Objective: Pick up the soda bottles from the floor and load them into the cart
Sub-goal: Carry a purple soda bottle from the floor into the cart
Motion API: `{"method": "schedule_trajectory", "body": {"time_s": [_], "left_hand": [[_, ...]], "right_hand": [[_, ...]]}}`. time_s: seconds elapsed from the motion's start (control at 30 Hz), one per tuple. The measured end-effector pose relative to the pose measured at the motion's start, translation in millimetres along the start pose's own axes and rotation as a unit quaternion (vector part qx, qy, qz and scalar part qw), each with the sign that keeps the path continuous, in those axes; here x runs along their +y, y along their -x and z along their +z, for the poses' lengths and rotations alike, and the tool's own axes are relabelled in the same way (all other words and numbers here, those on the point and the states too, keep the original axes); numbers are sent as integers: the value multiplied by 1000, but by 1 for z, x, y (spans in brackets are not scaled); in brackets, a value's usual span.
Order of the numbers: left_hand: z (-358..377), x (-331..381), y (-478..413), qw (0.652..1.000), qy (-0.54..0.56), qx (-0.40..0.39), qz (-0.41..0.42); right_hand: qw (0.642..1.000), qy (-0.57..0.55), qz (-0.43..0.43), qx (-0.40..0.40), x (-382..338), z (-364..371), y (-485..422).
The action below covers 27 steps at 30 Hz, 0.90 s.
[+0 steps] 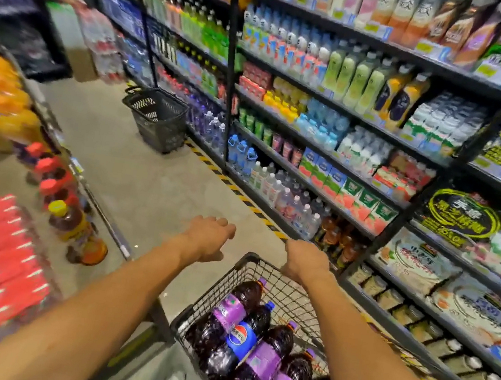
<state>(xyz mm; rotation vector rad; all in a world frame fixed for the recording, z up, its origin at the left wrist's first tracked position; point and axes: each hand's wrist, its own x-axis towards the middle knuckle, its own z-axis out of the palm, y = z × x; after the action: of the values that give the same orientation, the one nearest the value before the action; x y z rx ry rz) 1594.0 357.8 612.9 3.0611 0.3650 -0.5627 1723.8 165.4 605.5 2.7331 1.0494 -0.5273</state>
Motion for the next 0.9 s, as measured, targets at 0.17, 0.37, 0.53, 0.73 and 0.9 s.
{"method": "schedule_trajectory", "body": {"time_s": [0.17,0.37,0.53,0.73,0.9], "left_hand": [[1,-29,80,993,34,43,-107],[19,-89,217,962,56,76,-257],[63,-121,366,916,99,57,-385],[112,-127,552,831,122,40,-541],[137,-109,671,755,115,51,-643]], "right_hand": [[994,31,-107,11,-60,-30,0],[966,60,-248,49,-192,-67,33],[924,63,-367,86,-321,-71,102],[859,94,-494,89,-457,-35,208],[792,163,-583,82,-542,-3,295]]}}
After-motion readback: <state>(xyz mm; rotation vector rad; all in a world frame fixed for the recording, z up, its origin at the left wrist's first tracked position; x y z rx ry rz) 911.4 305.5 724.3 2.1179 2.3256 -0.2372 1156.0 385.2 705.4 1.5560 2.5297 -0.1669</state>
